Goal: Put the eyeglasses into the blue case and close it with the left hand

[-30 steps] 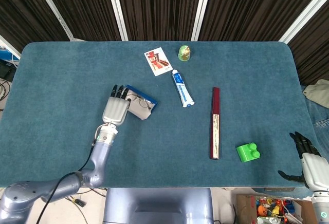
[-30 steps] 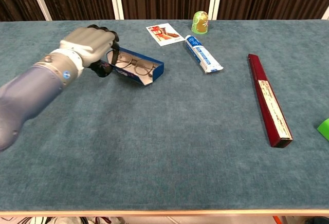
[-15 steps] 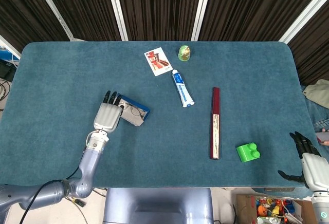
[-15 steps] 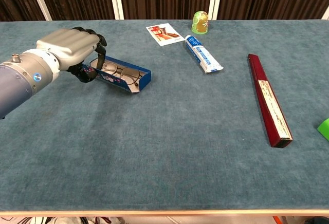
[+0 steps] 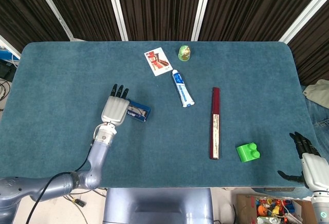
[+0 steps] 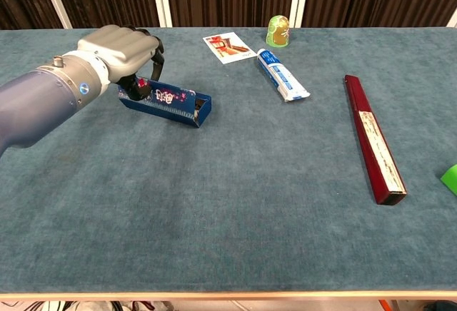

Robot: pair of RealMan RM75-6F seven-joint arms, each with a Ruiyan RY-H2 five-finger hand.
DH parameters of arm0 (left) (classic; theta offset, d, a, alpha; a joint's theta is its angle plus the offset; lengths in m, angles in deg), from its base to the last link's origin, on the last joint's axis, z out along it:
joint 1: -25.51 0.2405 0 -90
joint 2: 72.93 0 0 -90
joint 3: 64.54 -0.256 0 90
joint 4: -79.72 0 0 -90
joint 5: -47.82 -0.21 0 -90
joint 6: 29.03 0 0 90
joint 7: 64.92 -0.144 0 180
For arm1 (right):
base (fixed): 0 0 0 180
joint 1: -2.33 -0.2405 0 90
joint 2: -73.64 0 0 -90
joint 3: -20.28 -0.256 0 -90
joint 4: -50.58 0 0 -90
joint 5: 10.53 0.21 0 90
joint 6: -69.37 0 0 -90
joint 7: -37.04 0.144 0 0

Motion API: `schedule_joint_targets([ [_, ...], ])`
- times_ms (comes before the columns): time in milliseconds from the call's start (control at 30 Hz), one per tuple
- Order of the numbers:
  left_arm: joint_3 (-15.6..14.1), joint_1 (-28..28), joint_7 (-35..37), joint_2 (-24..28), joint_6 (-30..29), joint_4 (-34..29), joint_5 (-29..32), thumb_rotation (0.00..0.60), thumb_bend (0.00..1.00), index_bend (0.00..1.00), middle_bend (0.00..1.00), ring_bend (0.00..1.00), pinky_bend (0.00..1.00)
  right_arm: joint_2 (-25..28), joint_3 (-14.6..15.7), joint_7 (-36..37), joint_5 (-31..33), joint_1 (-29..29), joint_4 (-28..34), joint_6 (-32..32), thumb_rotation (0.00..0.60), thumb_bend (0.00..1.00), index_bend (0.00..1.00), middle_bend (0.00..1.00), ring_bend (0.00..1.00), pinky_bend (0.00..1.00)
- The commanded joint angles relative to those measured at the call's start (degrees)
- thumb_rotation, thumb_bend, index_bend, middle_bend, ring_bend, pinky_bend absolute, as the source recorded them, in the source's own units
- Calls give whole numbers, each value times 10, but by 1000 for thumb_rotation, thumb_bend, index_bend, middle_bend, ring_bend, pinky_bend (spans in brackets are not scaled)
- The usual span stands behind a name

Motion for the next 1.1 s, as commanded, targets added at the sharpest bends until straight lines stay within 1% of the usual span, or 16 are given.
schedule_joint_targets([
  [33,4,-7,-4,-4,3,10,7,600,437,590,137,32,36,0,0,0,1,0,0,0,600,107,0,0,4,168],
  [600,24,-45,-11,-40,17,84,45,600,438,590,137,32,36,2,0,-2,6,-1,3,5,600,108,0,0,4,168],
  [933,27,-64,-14,-59,23,123,57,600,437,590,137,32,36,4,0,-4,10,-2,6,10,600,108,0,0,4,168],
  [1033,28,-67,-15,-63,25,132,61,600,437,582,137,32,36,4,0,-4,11,-3,6,10,600,108,0,0,4,168],
  [1100,28,-69,-14,-65,26,138,63,600,438,560,137,32,36,4,0,-5,11,-3,6,11,600,107,0,0,4,168],
])
